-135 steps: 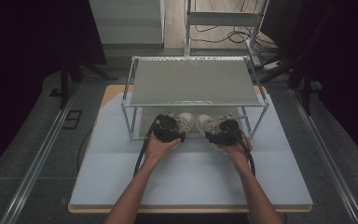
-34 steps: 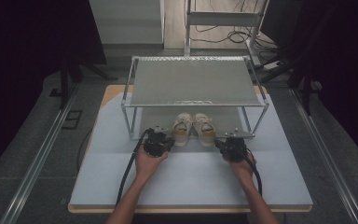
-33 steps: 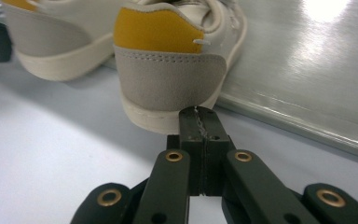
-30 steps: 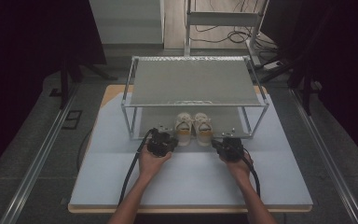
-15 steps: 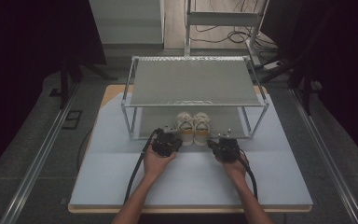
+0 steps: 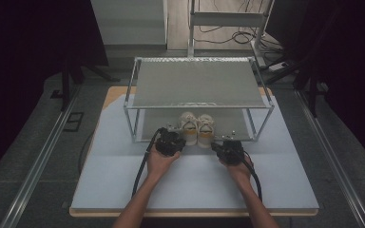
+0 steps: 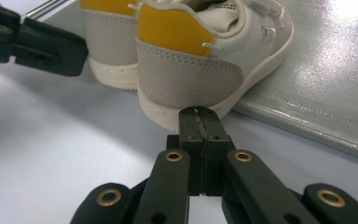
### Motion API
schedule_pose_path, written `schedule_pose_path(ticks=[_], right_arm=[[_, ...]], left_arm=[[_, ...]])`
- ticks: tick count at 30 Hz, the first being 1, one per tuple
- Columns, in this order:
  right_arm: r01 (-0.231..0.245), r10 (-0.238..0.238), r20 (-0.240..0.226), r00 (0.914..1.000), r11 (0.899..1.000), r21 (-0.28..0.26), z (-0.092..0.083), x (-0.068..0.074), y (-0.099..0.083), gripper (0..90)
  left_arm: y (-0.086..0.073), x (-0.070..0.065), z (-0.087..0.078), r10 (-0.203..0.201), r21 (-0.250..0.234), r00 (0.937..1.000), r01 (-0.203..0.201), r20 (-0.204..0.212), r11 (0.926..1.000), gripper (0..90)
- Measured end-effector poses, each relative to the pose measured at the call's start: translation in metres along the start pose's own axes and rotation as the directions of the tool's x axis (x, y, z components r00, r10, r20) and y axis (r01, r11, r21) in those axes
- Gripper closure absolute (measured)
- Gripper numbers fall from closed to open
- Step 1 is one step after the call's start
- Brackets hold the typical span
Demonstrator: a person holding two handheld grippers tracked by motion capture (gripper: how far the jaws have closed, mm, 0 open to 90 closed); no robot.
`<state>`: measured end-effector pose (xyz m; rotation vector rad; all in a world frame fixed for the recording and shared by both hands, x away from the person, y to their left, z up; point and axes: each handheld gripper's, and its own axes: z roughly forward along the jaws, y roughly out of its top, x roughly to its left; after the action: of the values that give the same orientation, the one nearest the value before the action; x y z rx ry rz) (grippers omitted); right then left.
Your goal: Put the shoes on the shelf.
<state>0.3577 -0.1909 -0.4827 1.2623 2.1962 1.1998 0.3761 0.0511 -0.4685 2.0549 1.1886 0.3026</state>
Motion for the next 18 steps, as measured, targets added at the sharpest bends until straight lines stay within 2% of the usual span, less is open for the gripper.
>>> schedule_pose_path(ticks=[5, 6, 7, 9, 14, 18], right_arm=[[-0.001, 0.001, -0.005, 1.0, 1.0, 0.002, 0.0, 0.0, 0.0, 88.7], [-0.004, 0.004, -0.008, 1.0, 1.0, 0.0, 0.0, 0.0, 0.0, 88.6], [-0.005, 0.005, -0.012, 0.9999, 1.0, -0.002, 0.0, 0.0, 0.0, 88.2], [-0.007, 0.007, -0.026, 0.9996, 1.0, -0.004, -0.001, 0.002, -0.002, 88.2], [0.007, -0.008, -0.058, 0.9983, 1.0, -0.004, -0.001, 0.01, -0.003, 88.2], [0.022, -0.022, -0.046, 0.9987, 1.0, -0.006, 0.005, 0.014, -0.001, 89.1]], left_arm=[[0.007, 0.004, 0.006, -0.008, 0.012, 0.9999, 0.008, -0.012, 0.9999, 80.9], [0.01, 0.008, 0.008, 0.031, 0.018, 0.9995, -0.031, -0.01, 0.9994, 80.8], [0.012, 0.008, 0.009, 0.033, 0.025, 0.9994, -0.033, -0.013, 0.9992, 80.6], [0.014, 0.009, 0.012, 0.022, 0.021, 0.9997, -0.022, -0.011, 0.9995, 80.5], [0.016, 0.012, 0.014, 0.029, 0.032, 0.9995, -0.028, -0.011, 0.9991, 80.4], [0.015, 0.01, 0.014, 0.025, 0.026, 0.9996, -0.025, -0.014, 0.9993, 81.7]])
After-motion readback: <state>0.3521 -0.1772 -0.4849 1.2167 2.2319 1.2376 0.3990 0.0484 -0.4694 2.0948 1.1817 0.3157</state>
